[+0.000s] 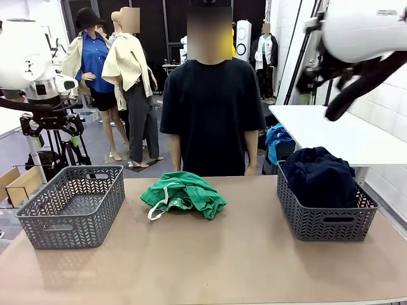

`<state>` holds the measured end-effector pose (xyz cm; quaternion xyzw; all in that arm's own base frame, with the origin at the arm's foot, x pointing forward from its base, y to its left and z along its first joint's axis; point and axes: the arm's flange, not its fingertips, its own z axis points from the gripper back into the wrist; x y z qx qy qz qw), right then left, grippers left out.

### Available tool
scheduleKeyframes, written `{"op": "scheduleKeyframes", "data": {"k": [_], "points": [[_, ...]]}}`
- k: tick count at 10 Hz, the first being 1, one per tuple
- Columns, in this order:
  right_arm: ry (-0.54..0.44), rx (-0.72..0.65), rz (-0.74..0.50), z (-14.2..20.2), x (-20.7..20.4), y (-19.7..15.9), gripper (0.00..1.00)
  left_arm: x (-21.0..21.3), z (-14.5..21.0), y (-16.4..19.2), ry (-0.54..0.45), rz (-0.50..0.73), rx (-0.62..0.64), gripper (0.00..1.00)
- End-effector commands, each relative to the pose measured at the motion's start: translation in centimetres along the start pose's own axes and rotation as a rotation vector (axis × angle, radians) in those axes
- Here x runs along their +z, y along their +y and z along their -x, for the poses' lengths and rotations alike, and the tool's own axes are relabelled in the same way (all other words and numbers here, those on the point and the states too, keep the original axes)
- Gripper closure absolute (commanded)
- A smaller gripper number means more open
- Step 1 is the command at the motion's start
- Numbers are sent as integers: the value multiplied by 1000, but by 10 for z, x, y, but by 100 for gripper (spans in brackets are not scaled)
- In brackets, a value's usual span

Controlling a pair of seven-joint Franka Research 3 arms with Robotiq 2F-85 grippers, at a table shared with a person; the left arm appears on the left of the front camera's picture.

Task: Sort the tops and bottoms.
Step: Lift clothes from the center of the table with your right hand.

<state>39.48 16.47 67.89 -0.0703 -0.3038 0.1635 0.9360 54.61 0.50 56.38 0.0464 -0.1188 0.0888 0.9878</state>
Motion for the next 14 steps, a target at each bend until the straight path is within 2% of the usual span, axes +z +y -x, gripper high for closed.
{"op": "scheduleKeyframes", "data": {"k": [1,3,5,6,7,8,11,12,14], "points": [[82,63,-65,-25,-53,36,0,1,-4,3,-6,2,-5,0],[168,250,-116,-42,-118,80,0,1,-4,3,-6,2,-5,0],[195,354,-223,-52,-176,112,0,1,-4,3,-6,2,-5,0],[212,375,-226,-52,-195,124,0,1,-4,3,-6,2,-5,0],[228,376,-214,-43,-194,111,0,1,-4,3,-6,2,-5,0],[222,332,-221,-36,-201,127,0,1,-4,3,-6,2,-5,0],[222,332,-221,-36,-201,127,0,1,-4,3,-6,2,-5,0],[219,348,-231,-43,-204,127,0,1,-4,3,-6,2,-5,0],[165,479,-283,-70,-230,158,0,1,-4,3,-6,2,-5,0]]}}
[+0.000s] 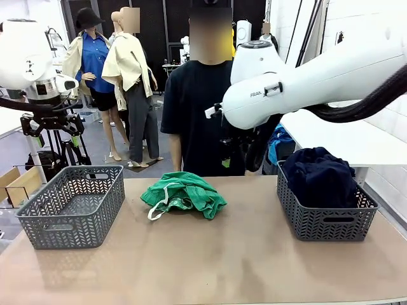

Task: Sort the tops and bottoms.
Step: Lift clothes from the center of the table with your right hand.

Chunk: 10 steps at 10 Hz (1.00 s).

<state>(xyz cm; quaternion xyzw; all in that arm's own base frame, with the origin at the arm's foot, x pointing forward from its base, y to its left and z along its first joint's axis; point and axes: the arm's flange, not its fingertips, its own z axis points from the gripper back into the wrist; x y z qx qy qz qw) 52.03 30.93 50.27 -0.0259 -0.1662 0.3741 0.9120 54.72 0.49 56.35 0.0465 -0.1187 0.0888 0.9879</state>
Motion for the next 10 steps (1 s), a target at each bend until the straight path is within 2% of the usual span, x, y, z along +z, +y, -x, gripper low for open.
{"op": "scheduleKeyframes", "data": {"k": [1,3,5,7,10], "points": [[-37,166,-41,-48,-28,9,0,2,-3,3,-6,2,-5,0],[4,229,-55,-81,-62,28,0,2,-3,3,-6,2,-5,0],[-35,259,-85,-95,-80,36,0,2,-3,3,-6,2,-5,0],[2,303,-192,-107,-102,37,0,2,-3,3,-6,2,-5,0],[21,332,-237,-118,-125,38,0,2,-3,3,-6,2,-5,0]]}}
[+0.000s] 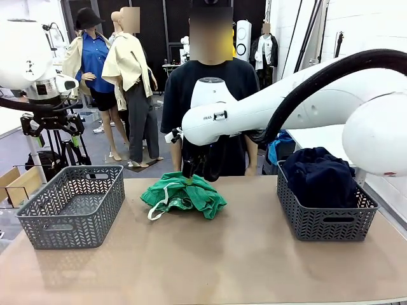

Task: Sort the tops and bottoms.
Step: Lift clothes from the center of the table with your right hand.

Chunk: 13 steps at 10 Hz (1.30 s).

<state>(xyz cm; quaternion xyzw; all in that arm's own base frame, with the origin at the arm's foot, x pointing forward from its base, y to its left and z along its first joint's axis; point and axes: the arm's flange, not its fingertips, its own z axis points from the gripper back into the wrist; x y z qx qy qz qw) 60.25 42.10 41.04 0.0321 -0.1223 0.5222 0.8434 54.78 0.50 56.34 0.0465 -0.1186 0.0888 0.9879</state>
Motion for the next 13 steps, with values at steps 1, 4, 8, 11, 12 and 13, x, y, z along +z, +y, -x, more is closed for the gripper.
{"op": "scheduleKeyframes", "data": {"k": [1,4,8,11,12,13], "points": [[14,33,-88,-12,-9,-9,0,2,-2,3,-6,2,-5,0],[59,25,-159,-16,-30,-13,0,2,-2,3,-6,2,-5,0],[106,7,-170,-19,-52,-18,0,2,-2,3,-6,2,-5,0],[105,25,-149,-19,-49,-11,42,2,-2,3,-6,2,-5,0],[106,29,-145,-19,-48,-10,62,2,-2,3,-6,2,-5,0],[108,30,-144,-19,-49,-10,81,2,-2,3,-6,2,-5,0]]}}
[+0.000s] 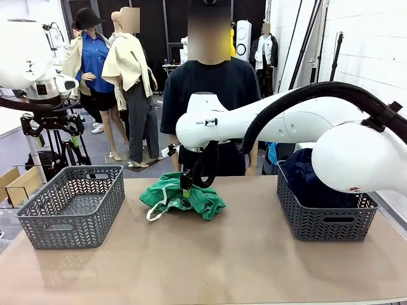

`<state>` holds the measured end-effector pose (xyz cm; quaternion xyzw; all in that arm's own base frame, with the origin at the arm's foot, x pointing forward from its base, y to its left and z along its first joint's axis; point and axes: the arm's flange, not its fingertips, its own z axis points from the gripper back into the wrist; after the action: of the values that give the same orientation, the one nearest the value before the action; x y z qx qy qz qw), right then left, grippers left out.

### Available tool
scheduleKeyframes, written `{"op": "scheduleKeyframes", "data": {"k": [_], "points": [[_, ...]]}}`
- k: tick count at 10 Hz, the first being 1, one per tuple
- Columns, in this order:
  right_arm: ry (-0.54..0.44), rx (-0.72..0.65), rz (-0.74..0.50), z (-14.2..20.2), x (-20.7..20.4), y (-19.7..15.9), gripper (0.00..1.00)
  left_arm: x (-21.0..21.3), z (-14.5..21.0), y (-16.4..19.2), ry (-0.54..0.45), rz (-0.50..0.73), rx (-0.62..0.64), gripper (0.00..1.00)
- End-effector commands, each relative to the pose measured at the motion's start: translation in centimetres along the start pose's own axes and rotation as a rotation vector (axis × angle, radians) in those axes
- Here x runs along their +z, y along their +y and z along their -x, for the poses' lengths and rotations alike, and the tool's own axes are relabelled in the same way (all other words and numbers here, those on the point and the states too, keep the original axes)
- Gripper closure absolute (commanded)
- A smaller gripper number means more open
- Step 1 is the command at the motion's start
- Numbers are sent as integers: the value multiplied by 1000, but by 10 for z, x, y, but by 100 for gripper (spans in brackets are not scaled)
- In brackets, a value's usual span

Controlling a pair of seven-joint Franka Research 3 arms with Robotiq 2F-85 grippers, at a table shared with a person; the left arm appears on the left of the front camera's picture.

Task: Sort the tops and bottoms.
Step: Lift clothes from the center of the table with your right hand.

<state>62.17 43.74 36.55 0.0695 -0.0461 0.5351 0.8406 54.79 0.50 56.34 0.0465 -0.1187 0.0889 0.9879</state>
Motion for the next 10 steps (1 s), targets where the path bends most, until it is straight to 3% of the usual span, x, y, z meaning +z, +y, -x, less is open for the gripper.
{"op": "scheduleKeyframes", "data": {"k": [1,6,8,10], "points": [[24,17,4,-7,2,-3,100,2,-2,3,-6,2,-6,0],[29,-1,30,-5,11,-1,100,2,-2,3,-6,2,-6,0],[35,-19,72,-6,42,4,100,2,-2,3,-6,2,-6,0],[23,-27,156,-14,108,18,100,2,-2,3,-6,2,-6,0]]}}
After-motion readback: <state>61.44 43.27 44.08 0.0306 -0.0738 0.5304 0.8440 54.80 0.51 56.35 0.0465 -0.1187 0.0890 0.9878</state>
